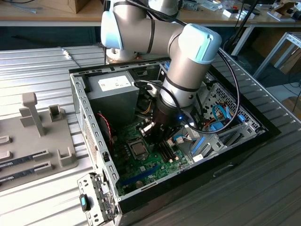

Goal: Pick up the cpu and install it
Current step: 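Install the first cpu locking lever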

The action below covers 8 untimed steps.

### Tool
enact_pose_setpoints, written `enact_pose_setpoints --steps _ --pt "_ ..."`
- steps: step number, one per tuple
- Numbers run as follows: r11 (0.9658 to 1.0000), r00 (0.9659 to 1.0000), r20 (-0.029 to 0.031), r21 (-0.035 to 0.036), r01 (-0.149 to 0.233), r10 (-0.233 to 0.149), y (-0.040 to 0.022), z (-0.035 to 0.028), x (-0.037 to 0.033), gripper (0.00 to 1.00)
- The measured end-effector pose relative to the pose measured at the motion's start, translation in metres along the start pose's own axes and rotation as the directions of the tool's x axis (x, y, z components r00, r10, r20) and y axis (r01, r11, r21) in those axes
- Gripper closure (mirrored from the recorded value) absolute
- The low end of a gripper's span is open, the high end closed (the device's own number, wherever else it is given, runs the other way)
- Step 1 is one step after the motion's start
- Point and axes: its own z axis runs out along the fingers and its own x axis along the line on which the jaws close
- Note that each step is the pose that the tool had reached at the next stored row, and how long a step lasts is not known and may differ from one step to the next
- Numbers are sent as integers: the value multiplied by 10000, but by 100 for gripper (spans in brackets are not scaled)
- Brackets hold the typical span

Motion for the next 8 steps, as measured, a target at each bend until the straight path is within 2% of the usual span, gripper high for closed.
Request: enact_pose_setpoints --steps 5,7,8 --pt "9997 10000 -20 236 -40 41 1 30 -24 90" --pt "9993 10000 -28 361 -60 61 2 44 -43 90" --pt "9990 10000 -34 447 -74 76 4 54 -55 90"
